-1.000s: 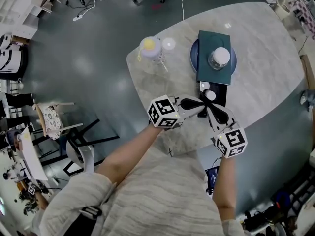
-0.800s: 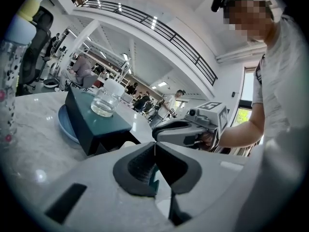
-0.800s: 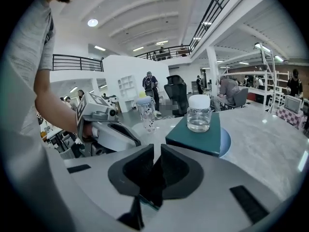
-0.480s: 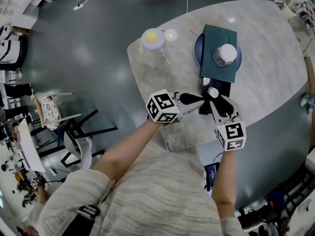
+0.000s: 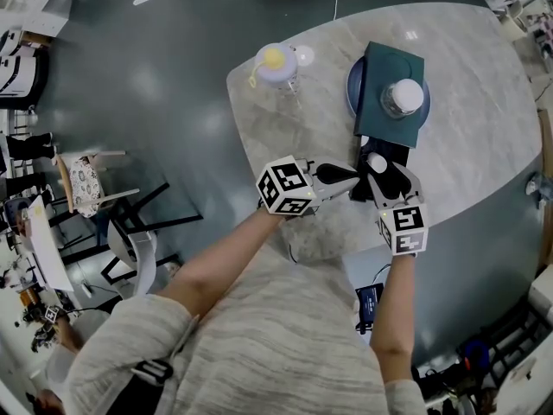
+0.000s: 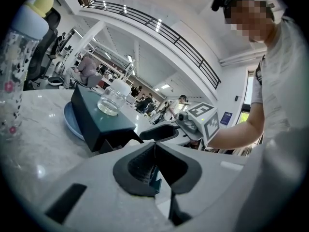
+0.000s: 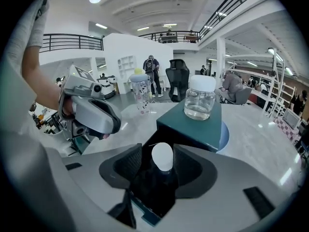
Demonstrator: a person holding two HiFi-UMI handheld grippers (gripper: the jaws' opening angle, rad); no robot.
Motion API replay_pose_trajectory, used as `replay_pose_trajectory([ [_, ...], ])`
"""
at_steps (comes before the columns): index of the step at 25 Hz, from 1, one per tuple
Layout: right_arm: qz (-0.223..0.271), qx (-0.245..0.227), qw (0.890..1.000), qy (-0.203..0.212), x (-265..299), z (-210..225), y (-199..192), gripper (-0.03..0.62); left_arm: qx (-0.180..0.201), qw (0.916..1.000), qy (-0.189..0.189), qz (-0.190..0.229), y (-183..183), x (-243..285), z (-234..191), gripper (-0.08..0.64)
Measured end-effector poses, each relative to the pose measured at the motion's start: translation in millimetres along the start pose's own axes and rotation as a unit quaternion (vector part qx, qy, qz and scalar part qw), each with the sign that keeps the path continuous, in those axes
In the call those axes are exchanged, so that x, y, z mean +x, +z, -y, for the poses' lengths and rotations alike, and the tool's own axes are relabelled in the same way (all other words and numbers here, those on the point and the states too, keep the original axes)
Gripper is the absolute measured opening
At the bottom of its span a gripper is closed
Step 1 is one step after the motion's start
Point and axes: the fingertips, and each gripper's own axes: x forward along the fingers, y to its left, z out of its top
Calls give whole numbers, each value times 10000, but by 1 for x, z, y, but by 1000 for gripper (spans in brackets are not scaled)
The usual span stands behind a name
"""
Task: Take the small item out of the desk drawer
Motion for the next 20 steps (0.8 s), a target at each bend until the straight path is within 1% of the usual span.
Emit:
replay_pose_trajectory([
  [9,-565,-279,9980,-106,22,5,-10,176,-49,10000,46,25,0,-7,-4,15],
  [14,-861,-405,9954,-93,32,5,-16,176,-52,10000,48,37,1,-11,-6,15],
  [20,-1051,-475,9929,-283,39,9,-21,176,-72,9999,55,77,4,-15,-8,15],
])
